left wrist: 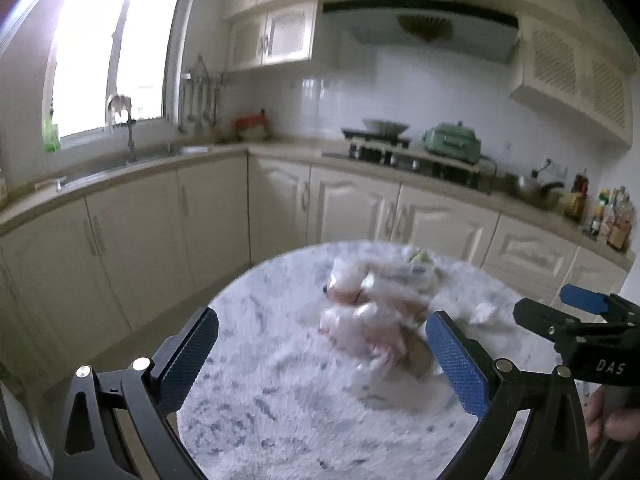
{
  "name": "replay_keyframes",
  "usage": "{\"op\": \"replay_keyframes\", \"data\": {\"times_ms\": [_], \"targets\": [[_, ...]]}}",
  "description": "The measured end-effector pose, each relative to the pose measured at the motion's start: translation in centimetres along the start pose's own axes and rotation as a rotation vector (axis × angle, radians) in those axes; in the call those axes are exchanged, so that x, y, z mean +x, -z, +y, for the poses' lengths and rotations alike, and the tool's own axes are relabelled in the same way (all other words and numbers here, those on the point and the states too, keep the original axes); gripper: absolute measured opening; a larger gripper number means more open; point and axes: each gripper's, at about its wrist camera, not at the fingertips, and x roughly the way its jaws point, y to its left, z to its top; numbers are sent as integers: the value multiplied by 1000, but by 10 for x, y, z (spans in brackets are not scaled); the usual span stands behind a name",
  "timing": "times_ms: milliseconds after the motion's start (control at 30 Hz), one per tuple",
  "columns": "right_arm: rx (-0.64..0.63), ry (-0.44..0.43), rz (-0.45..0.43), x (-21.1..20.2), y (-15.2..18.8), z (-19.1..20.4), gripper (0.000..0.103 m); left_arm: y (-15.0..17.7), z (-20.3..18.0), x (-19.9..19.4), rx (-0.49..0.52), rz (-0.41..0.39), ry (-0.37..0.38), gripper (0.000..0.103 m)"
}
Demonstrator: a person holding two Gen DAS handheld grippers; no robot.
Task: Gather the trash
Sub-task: 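Return both tools to the table above the remaining trash, then grasp the clear plastic bag with the left gripper while the right gripper grasps a white cup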
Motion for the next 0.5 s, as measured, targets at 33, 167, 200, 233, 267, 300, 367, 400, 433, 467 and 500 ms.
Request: {"op": "replay_keyframes", "data": {"times_ms": [33,167,200,233,267,300,367,400,433,467,500], "targets": [[-6,9,25,10,4,1,103,3,-1,8,0,19,1,102],[12,9,98,38,14,-5,103,-1,-2,42,-10,25,7,102],[22,10,120,46,17,-8,103,-12,-2,54,-11,39,16,102],[27,13,130,49,18,-10,103,-16,-2,63,-9,53,23,102],[33,20,145,56,20,-13,103,-19,-2,75,-4,67,28,102],[37,25,157,61,22,-16,103,-24,1,87,2,80,31,102],[42,29,172,68,24,-19,103,-27,10,106,13,100,42,102],[43,30,180,72,25,-21,103,-27,10,114,18,117,52,102],[44,30,185,74,25,-22,103,-28,10,121,19,131,63,102],[46,31,191,77,25,-23,103,-29,8,132,15,152,72,102],[47,33,199,81,25,-25,103,-29,9,143,9,168,76,102]]}}
